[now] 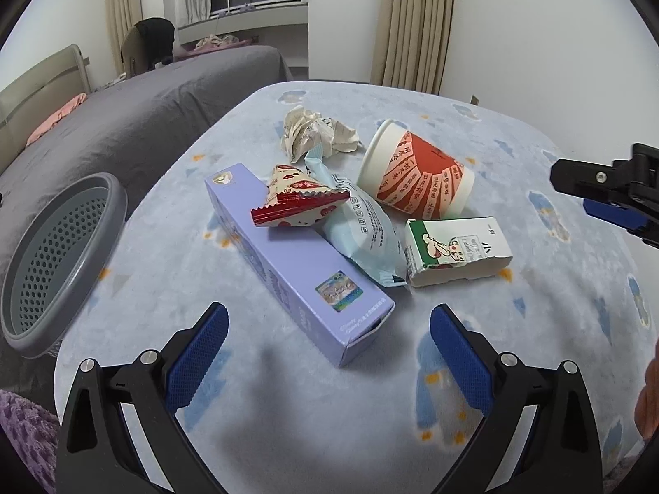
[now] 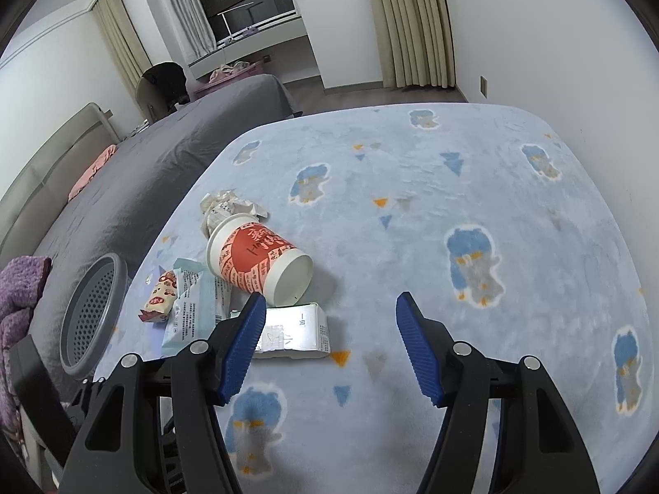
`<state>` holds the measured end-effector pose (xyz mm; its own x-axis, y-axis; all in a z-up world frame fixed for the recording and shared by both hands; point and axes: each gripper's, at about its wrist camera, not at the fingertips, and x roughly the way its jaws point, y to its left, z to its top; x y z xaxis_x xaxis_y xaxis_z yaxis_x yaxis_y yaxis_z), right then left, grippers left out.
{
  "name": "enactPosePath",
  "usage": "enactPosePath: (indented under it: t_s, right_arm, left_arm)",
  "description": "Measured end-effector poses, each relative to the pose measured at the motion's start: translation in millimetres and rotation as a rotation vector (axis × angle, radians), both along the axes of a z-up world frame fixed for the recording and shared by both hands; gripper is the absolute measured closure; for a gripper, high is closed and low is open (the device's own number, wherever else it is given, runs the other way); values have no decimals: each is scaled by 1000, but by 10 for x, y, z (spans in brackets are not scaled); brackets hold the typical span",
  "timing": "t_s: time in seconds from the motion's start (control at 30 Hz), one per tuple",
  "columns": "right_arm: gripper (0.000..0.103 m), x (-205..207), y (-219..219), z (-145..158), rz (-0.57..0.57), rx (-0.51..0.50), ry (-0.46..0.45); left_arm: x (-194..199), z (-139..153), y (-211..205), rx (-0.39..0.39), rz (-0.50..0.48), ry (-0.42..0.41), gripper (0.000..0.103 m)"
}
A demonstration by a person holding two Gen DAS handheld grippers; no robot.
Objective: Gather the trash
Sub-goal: 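Reach the left tool to the lavender Disney box and close on it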
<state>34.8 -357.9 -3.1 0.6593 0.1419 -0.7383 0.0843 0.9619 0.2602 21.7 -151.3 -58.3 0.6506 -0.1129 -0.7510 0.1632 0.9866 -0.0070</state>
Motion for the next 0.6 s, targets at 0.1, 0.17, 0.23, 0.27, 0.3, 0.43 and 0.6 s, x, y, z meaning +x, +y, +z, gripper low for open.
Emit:
enactPosePath:
  t_s: [0.1,0.17,0.23,0.27,0.3,0.43,0.6]
  right_arm:
    - [40,20,0,-12,-1,9,5]
    - [40,34,18,-22,3,11,8]
    - [40,53,46,-31,9,9,13]
    - [40,61,64,-35,12,8,14]
    - [40,69,81,-40,15,6,16]
    - [40,89,129,-53,25,3,19]
    - [40,88,191,-68,31,-7,23]
  left_arm:
    - [82,-39,-5,19,18,6,7]
    - [115,-56,27,17,29,10,7]
    - [141,-68,80,24,45,13,7]
    - [149,-70,112,28,51,15,7]
    - [151,-69,136,32,56,17,7]
    - [132,-54,276,44,77,22,7]
    - [107,-14,517,52,117,21,7]
